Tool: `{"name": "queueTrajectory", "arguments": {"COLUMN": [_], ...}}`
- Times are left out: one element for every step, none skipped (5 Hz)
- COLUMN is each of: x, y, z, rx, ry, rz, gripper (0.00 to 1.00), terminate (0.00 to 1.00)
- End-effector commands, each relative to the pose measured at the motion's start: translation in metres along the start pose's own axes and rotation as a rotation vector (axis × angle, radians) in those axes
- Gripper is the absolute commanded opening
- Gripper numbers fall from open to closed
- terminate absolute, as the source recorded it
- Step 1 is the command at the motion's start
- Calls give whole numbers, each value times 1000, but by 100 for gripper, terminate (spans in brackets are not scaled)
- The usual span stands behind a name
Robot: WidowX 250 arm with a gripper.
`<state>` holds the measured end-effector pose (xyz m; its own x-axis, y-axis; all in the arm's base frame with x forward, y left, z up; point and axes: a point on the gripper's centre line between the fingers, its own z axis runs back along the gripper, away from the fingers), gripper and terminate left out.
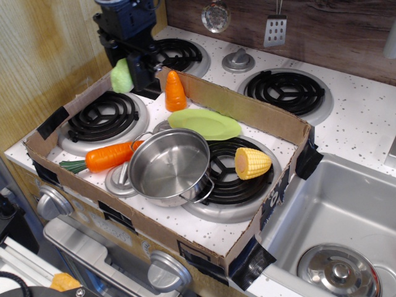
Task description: Take broccoli out of pan
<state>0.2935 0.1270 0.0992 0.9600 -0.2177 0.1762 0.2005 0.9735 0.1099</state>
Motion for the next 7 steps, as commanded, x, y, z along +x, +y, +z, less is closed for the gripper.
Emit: {"name": "queueTrajectory", "arguments": {"x": [34, 44, 58, 70, 78, 79, 79], "y": [43, 62, 81, 93, 96, 88, 79], "z": [-10, -22, -28, -32, -31, -29, -21], "rx": [91, 116, 186, 243, 212, 207, 185], "ry": [-161, -205, -262, -309, -308, -293, -264], "rz": [-126, -199, -286, -339, -351, -324, -303], "gripper": [0, 0, 0, 0, 100, 100, 100], "terminate": [0, 0, 0, 0, 0, 0, 100]}}
